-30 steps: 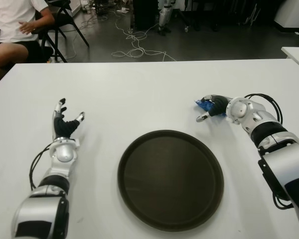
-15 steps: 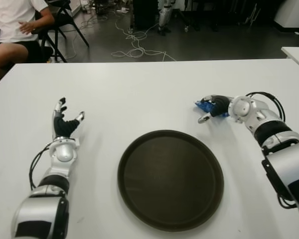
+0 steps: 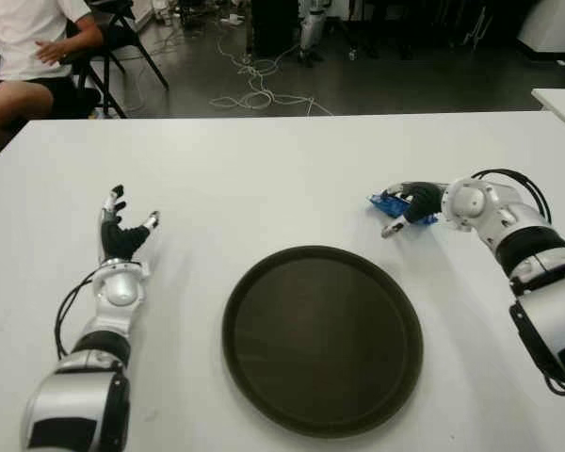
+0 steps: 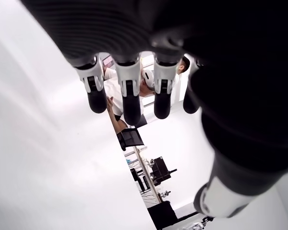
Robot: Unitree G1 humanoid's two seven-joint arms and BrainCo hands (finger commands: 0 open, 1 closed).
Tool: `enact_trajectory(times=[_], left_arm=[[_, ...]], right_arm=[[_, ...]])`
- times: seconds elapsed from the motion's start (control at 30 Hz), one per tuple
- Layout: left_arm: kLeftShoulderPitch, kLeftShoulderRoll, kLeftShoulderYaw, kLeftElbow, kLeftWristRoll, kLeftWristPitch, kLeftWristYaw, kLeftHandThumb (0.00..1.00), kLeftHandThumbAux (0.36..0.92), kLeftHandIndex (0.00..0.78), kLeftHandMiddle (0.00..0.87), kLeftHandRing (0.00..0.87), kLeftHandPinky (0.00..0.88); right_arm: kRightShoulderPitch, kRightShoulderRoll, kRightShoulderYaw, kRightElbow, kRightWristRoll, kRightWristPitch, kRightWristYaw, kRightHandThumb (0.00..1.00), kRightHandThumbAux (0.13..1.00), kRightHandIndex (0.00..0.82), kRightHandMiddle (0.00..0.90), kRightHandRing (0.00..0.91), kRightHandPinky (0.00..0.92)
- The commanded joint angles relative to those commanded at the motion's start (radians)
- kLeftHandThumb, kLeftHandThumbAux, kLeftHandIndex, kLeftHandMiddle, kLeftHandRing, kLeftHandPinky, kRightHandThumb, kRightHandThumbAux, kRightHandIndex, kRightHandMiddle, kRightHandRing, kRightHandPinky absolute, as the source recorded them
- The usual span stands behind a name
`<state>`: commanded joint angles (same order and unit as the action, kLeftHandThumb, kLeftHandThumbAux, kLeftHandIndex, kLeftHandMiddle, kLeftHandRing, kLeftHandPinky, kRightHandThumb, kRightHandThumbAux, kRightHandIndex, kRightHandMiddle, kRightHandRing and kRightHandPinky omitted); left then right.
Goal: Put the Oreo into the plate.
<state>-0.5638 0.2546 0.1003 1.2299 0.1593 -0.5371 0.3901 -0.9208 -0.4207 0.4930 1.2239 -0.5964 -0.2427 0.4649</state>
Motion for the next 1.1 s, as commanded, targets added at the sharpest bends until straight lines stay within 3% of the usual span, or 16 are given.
enact_trajectory(times=[0.23,0.53,1.1], left_arm=[[0.001,0.002,0.001,0.002,0.000,-0.003,-0.005,0.000,0.811,0.078,0.120,0.104,0.094],[0.002,0.001,-0.002,-0.003,0.005,-0.010,0.004,0.000,0.821,0.075,0.120,0.102,0.090],[0.000,0.004,-0.005,-0.002,0.008,-0.001,0.002,0.000,0.794,0.075,0.123,0.102,0.085]], right_arm=[[0.025,-0.025,0.000,-0.069,0.002,0.023,-0.001,0.000,0.583,0.051,0.061,0.023,0.000],[0.125,-0.085,-0.038,-0.312,0.036,0.110,0.072,0.000,0.599,0.047,0.056,0.023,0.000],[0.176,-0.088,-0.061,-0.438,0.040,0.236,0.083,0.000,0.591,0.057,0.070,0.031,0.000]])
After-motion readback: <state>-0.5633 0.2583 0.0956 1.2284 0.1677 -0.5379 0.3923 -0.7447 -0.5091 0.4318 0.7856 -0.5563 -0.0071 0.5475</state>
